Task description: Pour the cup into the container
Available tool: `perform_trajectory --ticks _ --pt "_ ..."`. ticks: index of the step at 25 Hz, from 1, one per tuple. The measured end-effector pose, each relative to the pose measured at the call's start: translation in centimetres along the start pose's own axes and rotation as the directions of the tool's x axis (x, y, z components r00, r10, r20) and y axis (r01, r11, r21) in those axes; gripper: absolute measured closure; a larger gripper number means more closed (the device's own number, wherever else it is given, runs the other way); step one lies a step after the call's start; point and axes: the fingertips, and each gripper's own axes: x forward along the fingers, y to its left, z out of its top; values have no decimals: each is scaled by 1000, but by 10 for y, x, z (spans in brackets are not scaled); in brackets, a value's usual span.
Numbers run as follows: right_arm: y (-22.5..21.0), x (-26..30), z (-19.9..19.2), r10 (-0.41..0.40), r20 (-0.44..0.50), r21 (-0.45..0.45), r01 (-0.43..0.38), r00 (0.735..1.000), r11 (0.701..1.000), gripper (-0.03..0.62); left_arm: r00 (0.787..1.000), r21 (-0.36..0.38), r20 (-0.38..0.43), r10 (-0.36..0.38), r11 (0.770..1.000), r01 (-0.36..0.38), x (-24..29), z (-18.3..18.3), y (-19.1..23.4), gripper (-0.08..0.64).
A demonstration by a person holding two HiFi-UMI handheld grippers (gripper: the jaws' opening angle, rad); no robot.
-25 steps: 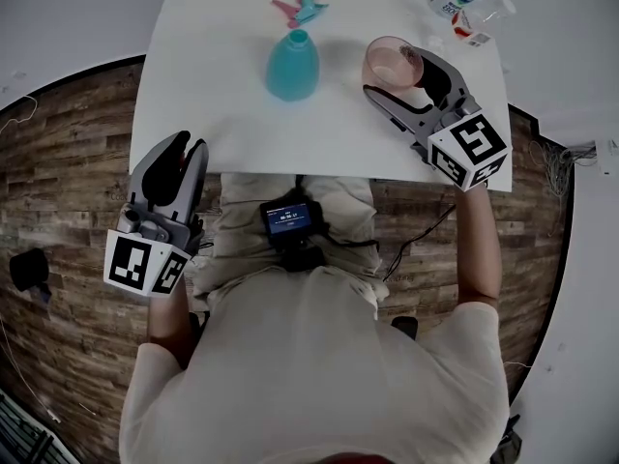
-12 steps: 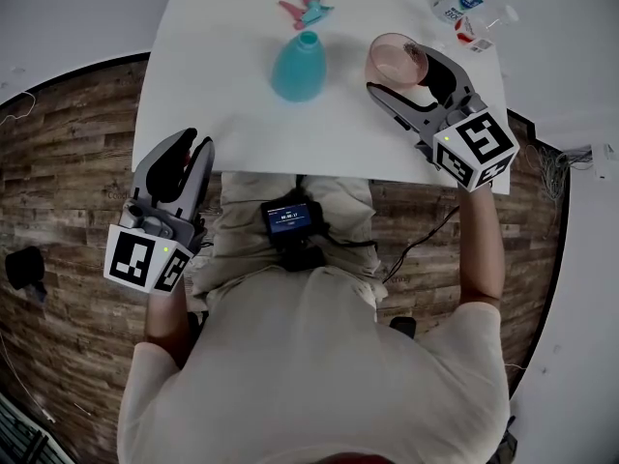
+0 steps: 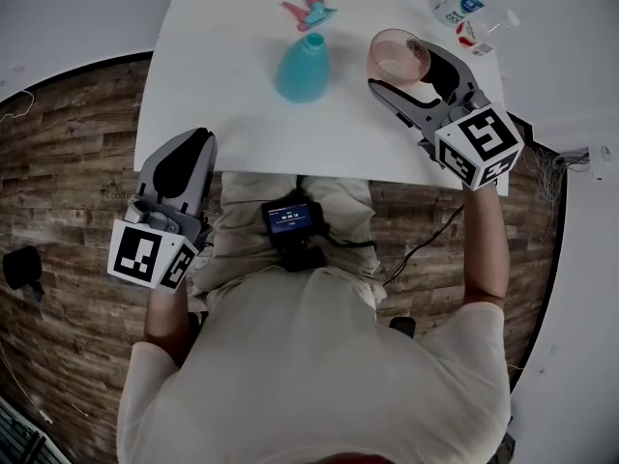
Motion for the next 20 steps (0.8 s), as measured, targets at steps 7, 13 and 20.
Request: perform_trajectory --ticks 7,13,20 --pt "-2 2 7 -10 -22 -30 9 1000 1000 232 1000 -3 -27 9 1000 -9 5 -3 2 548" --pt "-2 5 14 -25 -41 -65 22 999 998 232 998 7 -58 -14 1000 14 9 -5 -1 548" --pt "-3 8 16 -31 -61 -93 25 998 995 232 997 18 -65 -43 999 44 15 -4 -11 548"
